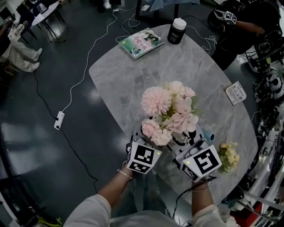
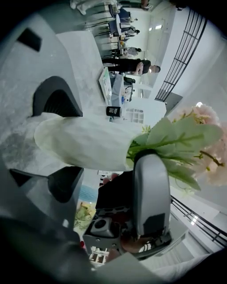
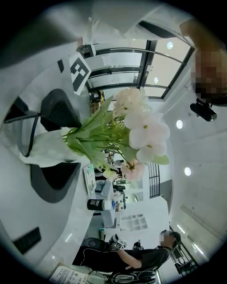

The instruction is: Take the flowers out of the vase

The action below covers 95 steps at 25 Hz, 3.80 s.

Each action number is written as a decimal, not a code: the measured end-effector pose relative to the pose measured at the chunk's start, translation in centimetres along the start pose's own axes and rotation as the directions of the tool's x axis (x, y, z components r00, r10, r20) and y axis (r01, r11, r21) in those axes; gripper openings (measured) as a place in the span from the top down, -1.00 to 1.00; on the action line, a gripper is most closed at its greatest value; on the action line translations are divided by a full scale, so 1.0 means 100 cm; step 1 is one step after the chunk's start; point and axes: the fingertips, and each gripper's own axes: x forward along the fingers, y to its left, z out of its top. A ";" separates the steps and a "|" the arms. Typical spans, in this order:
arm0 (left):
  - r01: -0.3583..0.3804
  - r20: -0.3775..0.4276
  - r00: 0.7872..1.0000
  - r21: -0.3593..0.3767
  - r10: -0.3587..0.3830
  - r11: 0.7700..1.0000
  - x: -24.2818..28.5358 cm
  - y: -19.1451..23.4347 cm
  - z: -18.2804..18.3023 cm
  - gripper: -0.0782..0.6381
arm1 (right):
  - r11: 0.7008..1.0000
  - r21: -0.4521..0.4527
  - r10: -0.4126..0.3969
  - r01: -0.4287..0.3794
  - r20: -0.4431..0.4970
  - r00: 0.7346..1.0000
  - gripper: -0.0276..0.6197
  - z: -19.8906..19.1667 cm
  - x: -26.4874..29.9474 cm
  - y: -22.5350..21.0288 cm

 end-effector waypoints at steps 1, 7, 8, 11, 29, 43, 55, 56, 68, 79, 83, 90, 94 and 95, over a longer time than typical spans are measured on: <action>0.002 -0.002 1.000 0.000 -0.002 1.000 0.000 0.000 0.000 -0.22 | 1.000 0.002 0.000 0.000 0.005 1.000 0.27 0.002 0.001 0.000; 0.009 -0.005 1.000 0.003 -0.009 1.000 0.001 0.001 0.002 -0.21 | 1.000 0.010 -0.014 0.013 0.047 0.999 0.27 0.014 0.008 -0.008; 0.009 -0.005 1.000 0.002 -0.009 1.000 0.002 0.000 0.002 -0.21 | 1.000 0.007 -0.014 0.014 0.048 0.999 0.27 0.015 0.008 -0.009; 0.007 -0.004 1.000 0.001 -0.007 1.000 0.003 -0.001 0.004 -0.21 | 1.000 0.000 -0.016 0.016 0.054 0.998 0.32 0.017 0.005 -0.012; 0.004 -0.004 1.000 -0.007 -0.004 1.000 0.002 0.002 0.003 -0.22 | 0.997 -0.047 -0.059 0.063 0.068 0.996 0.46 0.025 0.003 -0.011; 0.004 -0.007 1.000 -0.006 -0.004 1.000 0.002 0.001 0.001 -0.22 | 0.998 -0.047 -0.039 0.045 0.129 0.991 0.55 0.042 -0.001 -0.002; 0.003 0.007 1.000 -0.017 -0.003 1.000 0.002 0.003 0.000 -0.22 | 0.999 0.008 -0.032 0.031 0.145 0.989 0.67 0.051 -0.008 -0.003; 0.002 0.008 1.000 -0.020 -0.002 1.000 0.002 0.003 0.000 -0.22 | 0.999 0.012 -0.034 0.032 0.148 0.988 0.67 0.052 -0.009 -0.004; -0.013 0.017 1.000 -0.041 0.014 0.999 0.002 0.003 0.007 -0.22 | 0.997 0.039 -0.066 0.060 0.189 0.980 0.68 0.069 -0.024 -0.010; 0.005 0.035 0.999 -0.026 -0.004 1.000 -0.002 0.001 0.010 -0.22 | 0.996 0.051 -0.084 0.075 0.190 0.978 0.68 0.070 -0.024 -0.010; 0.010 0.042 0.999 -0.025 -0.008 1.000 -0.003 0.001 0.014 -0.22 | 0.995 0.059 -0.089 0.079 0.187 0.978 0.68 0.069 -0.024 -0.010; 0.029 0.053 0.998 -0.022 -0.028 0.999 -0.007 0.001 0.017 -0.22 | 0.994 0.058 -0.099 0.089 0.192 0.976 0.68 0.071 -0.024 -0.009; 0.022 0.065 0.998 -0.016 -0.021 1.000 -0.011 0.003 0.019 -0.22 | 0.993 0.065 -0.105 0.093 0.203 0.974 0.68 0.077 -0.026 -0.009; 0.021 0.069 0.997 -0.013 -0.020 1.000 -0.013 0.003 0.021 -0.22 | 0.993 0.070 -0.107 0.094 0.209 0.972 0.68 0.079 -0.027 -0.009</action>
